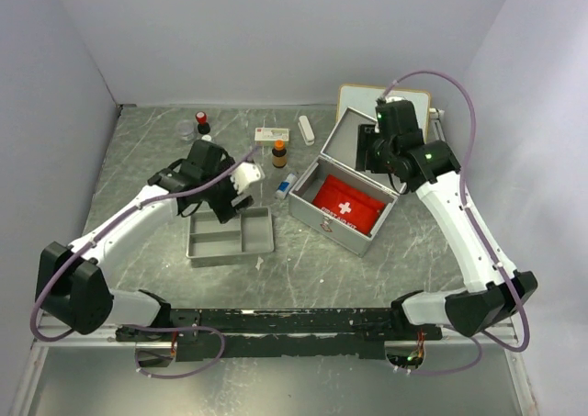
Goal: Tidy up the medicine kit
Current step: Place the medicine box compartment at the center of the board, then move the medicine box to the center of the board.
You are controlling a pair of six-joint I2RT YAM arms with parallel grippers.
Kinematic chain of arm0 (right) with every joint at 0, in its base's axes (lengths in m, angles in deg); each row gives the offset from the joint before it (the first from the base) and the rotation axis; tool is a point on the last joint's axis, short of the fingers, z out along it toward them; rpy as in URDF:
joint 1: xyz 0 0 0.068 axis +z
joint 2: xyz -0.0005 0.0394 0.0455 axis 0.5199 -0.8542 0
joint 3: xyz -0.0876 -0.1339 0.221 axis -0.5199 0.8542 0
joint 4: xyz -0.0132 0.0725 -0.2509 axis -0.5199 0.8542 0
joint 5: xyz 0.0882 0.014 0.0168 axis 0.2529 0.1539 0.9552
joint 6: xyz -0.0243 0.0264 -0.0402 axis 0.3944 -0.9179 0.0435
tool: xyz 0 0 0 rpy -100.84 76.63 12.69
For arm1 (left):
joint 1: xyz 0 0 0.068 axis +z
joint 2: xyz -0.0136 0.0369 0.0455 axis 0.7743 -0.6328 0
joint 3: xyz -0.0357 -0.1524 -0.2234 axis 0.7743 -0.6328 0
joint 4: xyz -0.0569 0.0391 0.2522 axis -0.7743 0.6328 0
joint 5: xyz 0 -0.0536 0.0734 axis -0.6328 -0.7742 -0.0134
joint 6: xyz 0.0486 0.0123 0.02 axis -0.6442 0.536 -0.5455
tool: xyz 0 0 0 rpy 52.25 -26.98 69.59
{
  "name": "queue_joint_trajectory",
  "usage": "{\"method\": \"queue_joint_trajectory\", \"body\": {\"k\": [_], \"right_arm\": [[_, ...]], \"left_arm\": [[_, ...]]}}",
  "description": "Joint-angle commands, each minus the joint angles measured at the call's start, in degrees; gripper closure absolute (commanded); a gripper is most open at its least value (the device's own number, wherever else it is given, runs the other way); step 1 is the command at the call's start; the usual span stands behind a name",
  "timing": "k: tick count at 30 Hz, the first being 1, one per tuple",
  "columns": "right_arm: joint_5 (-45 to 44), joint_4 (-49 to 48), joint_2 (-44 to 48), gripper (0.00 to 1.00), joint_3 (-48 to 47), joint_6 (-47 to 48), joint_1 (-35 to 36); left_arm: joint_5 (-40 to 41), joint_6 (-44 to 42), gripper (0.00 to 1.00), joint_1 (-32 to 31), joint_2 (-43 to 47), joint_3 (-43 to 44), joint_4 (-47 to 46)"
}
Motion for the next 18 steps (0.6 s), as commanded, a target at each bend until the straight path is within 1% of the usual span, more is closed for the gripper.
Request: {"method": "queue_joint_trajectory", "body": {"k": [1, 4, 9, 14, 18], "right_arm": [[-9.5, 9.7, 2.5, 0.41, 4.0, -15.2, -0.2], [-12.4, 13.0, 5.2, 0.4, 9.1, -22.1, -0.2], [-13.8, 16.5, 9.5, 0.37, 16.8, -31.7, -0.2], [-14.8, 13.9, 13.8, 0.36, 23.8, -36.4, -0.2], [-15.6, 10.5, 14.3, 0.37, 28.3, -39.1, -0.2]], "left_arm": [[5.8, 16.4, 0.0, 2.4, 1.6, 5.1, -6.8], [6.7, 21.0, 0.01, 5.4, 1.4, 7.6, -7.8], [7.6, 23.7, 0.01, 6.4, 2.0, 9.6, -9.9], [10.7, 26.4, 0.01, 7.8, 2.3, 9.5, -12.1], [10.1, 28.5, 0.01, 9.5, 2.1, 10.3, -12.3]]}}
